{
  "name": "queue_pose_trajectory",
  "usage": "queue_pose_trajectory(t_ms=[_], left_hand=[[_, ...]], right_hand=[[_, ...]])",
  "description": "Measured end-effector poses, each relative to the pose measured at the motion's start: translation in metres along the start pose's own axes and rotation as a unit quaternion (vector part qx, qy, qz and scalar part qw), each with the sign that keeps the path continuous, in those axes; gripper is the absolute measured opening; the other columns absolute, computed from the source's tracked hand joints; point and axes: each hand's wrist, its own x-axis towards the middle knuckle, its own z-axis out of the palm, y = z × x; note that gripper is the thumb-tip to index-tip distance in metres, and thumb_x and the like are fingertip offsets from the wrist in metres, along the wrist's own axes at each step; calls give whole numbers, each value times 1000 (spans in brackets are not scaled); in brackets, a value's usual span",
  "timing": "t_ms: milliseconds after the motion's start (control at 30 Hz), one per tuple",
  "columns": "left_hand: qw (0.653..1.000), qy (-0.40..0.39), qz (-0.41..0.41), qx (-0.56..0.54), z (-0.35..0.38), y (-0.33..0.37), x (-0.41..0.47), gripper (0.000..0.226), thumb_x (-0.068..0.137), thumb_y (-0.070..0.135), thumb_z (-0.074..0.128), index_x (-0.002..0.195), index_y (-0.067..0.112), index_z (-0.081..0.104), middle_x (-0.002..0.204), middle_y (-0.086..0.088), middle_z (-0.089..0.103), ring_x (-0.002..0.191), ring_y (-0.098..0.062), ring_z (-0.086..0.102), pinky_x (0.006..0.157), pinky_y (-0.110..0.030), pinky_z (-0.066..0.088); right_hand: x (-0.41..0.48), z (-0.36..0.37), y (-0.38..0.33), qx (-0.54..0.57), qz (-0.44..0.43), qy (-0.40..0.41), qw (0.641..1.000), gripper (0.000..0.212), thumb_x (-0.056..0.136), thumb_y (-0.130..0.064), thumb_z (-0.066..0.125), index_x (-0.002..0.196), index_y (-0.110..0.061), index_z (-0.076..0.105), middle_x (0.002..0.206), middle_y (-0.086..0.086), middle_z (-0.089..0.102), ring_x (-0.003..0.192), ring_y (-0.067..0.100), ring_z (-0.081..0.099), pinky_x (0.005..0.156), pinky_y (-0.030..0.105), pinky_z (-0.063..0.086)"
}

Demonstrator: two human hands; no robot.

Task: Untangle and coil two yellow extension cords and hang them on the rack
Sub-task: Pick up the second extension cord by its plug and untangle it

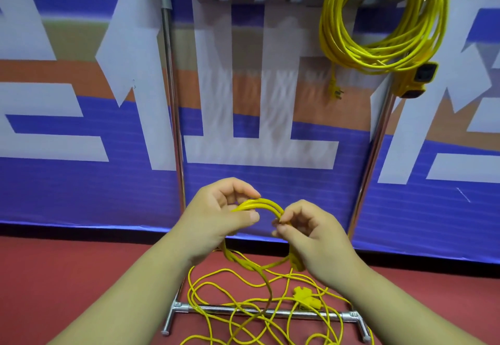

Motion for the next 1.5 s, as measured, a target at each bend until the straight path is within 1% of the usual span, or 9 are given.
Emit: queue_pose_trajectory(t_ms=[133,200,400,700,900,1000,1100,1333,1500], left_hand=[[984,65,49,157,-9,-1,2,25,84,-3,73,90,21,73,78,-4,71,62,-14,60,58,-27,51],[976,88,58,189,-11,-6,2,21,85,4,75,88,24,74,74,-5,71,61,-18,62,61,-32,54],[980,109,20,168,-7,-5,4,12,85,12,77,88,24,78,63,-10,67,55,-15,63,56,-23,50],[990,44,3,137,9,-5,2,2,91,11,70,92,12,71,47,17,51,41,-1,37,47,-10,30],[989,58,13,134,7,-2,2,14,85,7,76,93,19,75,75,-1,69,55,-5,55,58,-17,45],[983,60,27,174,-1,-4,3,24,79,6,81,92,25,76,85,-2,74,72,-12,67,69,-22,53],[977,51,41,204,-5,-4,4,25,79,4,81,87,27,80,81,5,72,70,-7,64,67,-19,48],[971,-137,-92,172,-33,-3,4,8,87,11,76,80,8,76,90,-19,67,71,-21,65,65,-30,53],[994,1,-102,32,-36,-20,9,17,87,24,74,87,7,76,115,-8,71,106,-25,69,91,-48,58]], right_hand=[[1,-4,-6,92,21,26,995,21,91,9,62,92,-12,63,86,8,73,90,23,75,74,31,60],[2,-5,-6,82,26,30,996,21,90,9,64,94,-12,62,81,3,71,82,19,74,70,28,57],[3,-10,-5,-19,72,29,997,25,85,-8,75,88,-29,61,57,2,64,46,13,47,47,23,38],[1,-7,3,-203,18,89,975,19,82,-16,77,81,-29,63,75,-14,70,69,4,67,62,20,52],[3,-11,2,-60,68,18,996,24,89,-6,69,95,-29,62,75,2,73,59,20,63,62,41,55],[5,-15,1,50,111,-42,992,22,92,0,65,106,-16,60,75,11,71,66,23,63,71,44,53],[5,-15,0,108,142,-73,981,21,94,2,60,111,-10,58,75,14,69,68,25,63,67,39,53],[7,-19,1,121,183,-57,974,26,92,4,61,114,-10,58,80,15,71,70,23,70,62,34,55],[11,-20,5,139,183,5,973,25,92,4,61,114,-9,58,78,15,71,70,25,69,71,43,59]])
